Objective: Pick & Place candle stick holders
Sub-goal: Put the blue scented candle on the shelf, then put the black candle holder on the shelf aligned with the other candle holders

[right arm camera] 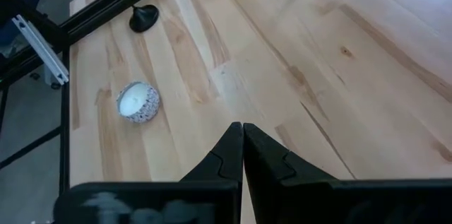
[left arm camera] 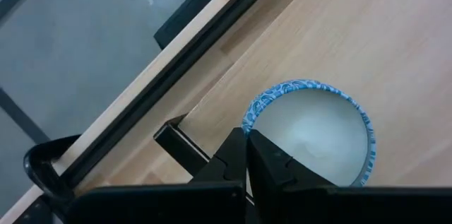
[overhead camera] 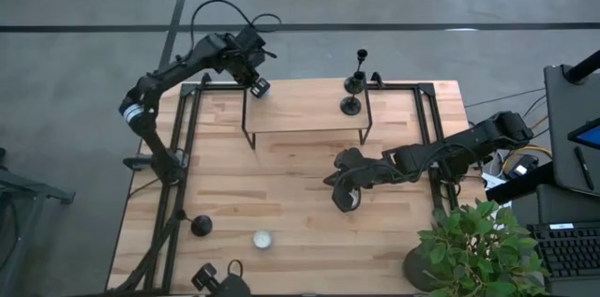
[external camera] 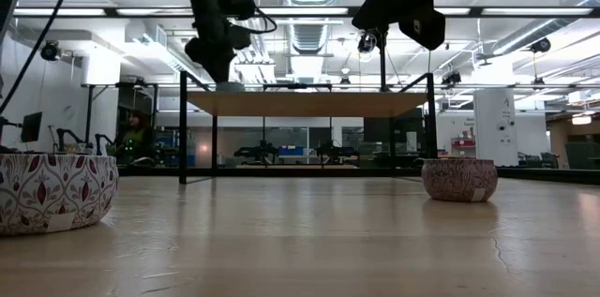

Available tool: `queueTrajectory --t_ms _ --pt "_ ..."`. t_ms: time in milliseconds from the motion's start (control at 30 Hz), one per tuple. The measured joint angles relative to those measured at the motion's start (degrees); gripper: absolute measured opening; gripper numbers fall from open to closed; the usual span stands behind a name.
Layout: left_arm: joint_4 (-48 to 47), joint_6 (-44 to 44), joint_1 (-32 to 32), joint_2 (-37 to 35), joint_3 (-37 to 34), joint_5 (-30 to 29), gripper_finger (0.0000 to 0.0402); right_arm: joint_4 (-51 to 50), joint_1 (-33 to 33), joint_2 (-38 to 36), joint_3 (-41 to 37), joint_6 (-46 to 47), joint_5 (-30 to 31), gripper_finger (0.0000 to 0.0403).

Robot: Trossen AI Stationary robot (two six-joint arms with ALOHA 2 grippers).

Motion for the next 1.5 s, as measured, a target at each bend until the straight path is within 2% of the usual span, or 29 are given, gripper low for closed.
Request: queueTrajectory --t_ms 267,633,733,867,1067,1267,1433,1500 --pt "0.49 0.01 -0.04 0.19 0.00 -0.73 0.0009 -0.02 0.00 0.00 0.00 -0.87 0.96 0.0008" --pt "-0.44 -1.64 -0.13 -0.11 0.23 -0.46 0.0051 -0.04 0.00 0.00 0.00 -1.89 1.11 0.0008" --pt "-3.52 -1.85 -0.25 -2.10 1.15 1.18 0.0061 -0.04 0.00 0.00 0.00 -1.85 1.11 0.0008" --pt "-8.82 -2.61 -2.24 -8.49 1.07 4.19 0.0066 -0.04 0.00 -0.02 0.00 -1.83 1.09 0.0008" --pt "-17.47 -4.22 -11.40 -20.87 1.05 4.39 0.0067 -0.04 0.00 -0.02 -0.07 -2.43 1.09 0.0008" --pt "-24.51 -12.99 -25.46 -29.08 1.07 4.30 0.0074 -0.05 0.00 -0.02 -0.07 -4.33 1.08 0.0008" --pt "-24.56 -19.68 -37.36 -34.38 0.48 7.62 0.0124 -0.07 -0.02 -0.02 -0.07 -5.17 1.07 0.0008" --pt "-24.50 -24.98 -42.44 -35.72 0.29 8.09 0.0151 -0.10 -0.02 -0.02 -0.09 -5.33 1.04 0.0008"
